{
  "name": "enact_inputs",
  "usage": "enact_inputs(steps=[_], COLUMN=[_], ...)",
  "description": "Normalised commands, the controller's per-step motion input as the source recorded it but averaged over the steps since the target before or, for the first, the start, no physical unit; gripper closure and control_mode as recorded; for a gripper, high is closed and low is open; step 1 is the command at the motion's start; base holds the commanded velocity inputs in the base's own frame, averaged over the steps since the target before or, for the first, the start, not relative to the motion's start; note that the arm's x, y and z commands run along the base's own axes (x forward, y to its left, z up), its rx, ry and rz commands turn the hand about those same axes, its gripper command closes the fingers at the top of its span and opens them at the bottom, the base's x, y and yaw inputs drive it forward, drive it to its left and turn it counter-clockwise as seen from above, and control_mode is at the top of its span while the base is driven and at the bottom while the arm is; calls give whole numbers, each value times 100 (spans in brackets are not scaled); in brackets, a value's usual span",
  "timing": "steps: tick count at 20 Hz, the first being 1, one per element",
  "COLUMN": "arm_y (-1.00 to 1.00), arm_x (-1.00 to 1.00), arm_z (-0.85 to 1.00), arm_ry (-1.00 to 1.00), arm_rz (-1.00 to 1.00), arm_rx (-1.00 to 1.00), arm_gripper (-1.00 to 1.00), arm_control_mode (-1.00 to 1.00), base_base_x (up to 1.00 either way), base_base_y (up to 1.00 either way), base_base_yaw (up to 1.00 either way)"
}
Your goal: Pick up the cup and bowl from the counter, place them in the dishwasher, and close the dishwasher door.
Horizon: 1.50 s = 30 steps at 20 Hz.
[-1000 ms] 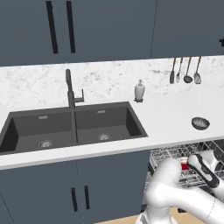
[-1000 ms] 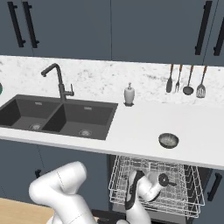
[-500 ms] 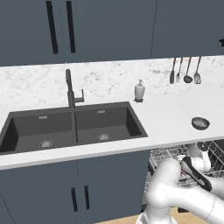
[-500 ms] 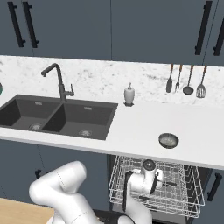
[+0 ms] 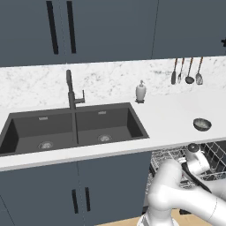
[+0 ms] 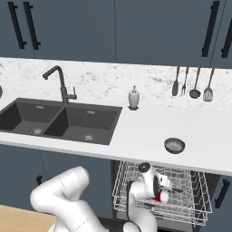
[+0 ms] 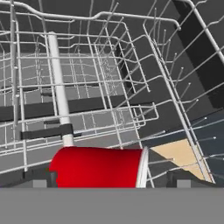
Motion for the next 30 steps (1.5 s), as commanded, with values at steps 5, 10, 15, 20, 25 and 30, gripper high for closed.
enact_inputs(steps=[5, 10, 15, 20, 25, 30], arm_y=[-36, -24, -20, -7, -2, 0], arm_x=[0, 0, 0, 0, -6, -23], arm_z=[48, 83, 99, 100, 100, 100], arm_ry=[3, 0, 0, -1, -2, -2], arm_rz=[-8, -1, 0, 0, 0, 2], arm_rx=[1, 0, 0, -1, 0, 0], arm_gripper=[-100, -100, -100, -100, -100, -100], arm_control_mode=[-100, -100, -100, -100, -100, -100], base_base_x=[0, 0, 0, 0, 0, 0], base_base_y=[0, 0, 0, 0, 0, 0], base_base_yaw=[0, 0, 0, 0, 0, 0])
